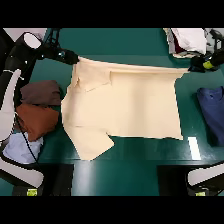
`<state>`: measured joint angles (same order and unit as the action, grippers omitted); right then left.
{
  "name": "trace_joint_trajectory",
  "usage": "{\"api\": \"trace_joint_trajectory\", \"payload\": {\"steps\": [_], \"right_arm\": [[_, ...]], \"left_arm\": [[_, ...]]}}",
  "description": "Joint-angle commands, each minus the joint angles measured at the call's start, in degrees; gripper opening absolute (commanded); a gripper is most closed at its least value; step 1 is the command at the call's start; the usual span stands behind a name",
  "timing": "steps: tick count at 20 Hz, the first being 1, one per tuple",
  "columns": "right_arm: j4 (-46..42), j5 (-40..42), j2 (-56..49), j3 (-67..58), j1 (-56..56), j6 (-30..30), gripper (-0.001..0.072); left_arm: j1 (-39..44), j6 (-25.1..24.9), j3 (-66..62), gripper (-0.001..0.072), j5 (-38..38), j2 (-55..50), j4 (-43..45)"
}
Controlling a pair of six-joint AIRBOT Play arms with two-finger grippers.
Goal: Fold the shirts.
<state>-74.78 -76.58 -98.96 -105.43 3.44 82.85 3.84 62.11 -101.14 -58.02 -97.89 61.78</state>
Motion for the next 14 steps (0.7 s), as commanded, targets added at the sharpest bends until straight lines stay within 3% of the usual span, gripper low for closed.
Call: {"api": "trace_joint_trajectory", "payload": {"steps": [1, 6, 8, 9, 10, 11, 12, 13, 14], "right_arm": [[-3.06, 2.99, 3.63, 9.86, -2.12, 0.02, 0.0011], [-3.17, 9.84, 6.56, 23.06, -5.44, 0.07, 0.0011], [-2.78, 10.45, 6.54, 24.98, -6.08, 0.22, 0.0013], [-2.54, 10.47, 6.54, 25.46, -6.29, 0.87, 0.0015], [-1.27, 10.32, 6.54, 25.53, -6.43, 0.96, 0.0017], [0.42, 9.49, 6.54, 25.27, -6.32, 0.92, 0.0055], [1.33, 7.72, 6.54, 24.44, -6.23, 0.92, 0.0249], [1.64, 4.59, 6.56, 23.1, -5.9, 0.59, 0.033], [1.7, 1.29, 6.93, 21.86, -5.33, -0.09, 0.033]], "left_arm": [[-0.07, -0.63, 1.64, 0.0031, -8.2, -0.33, 7.87], [-0.07, -0.39, 11.74, 0.0031, -11.02, -0.33, 10.73], [-0.07, 4.04, 12.48, 0.0034, -10.97, -0.33, 12.04], [-0.07, 6.8, 12.22, 0.0231, -11.06, -0.26, 12.81], [-0.07, 9.16, 11.96, 0.0587, -11.47, -0.26, 12.98], [-0.07, 11.5, 11.96, 0.0666, -11.74, -0.13, 13.14], [-0.07, 12.92, 11.91, 0.0662, -12.94, 0.2, 13.27], [-0.22, 13.0, 11.93, 0.0661, -14.45, 0.92, 13.73], [-0.85, 13.38, 11.98, 0.0595, -16.26, 2.1, 13.81]]}}
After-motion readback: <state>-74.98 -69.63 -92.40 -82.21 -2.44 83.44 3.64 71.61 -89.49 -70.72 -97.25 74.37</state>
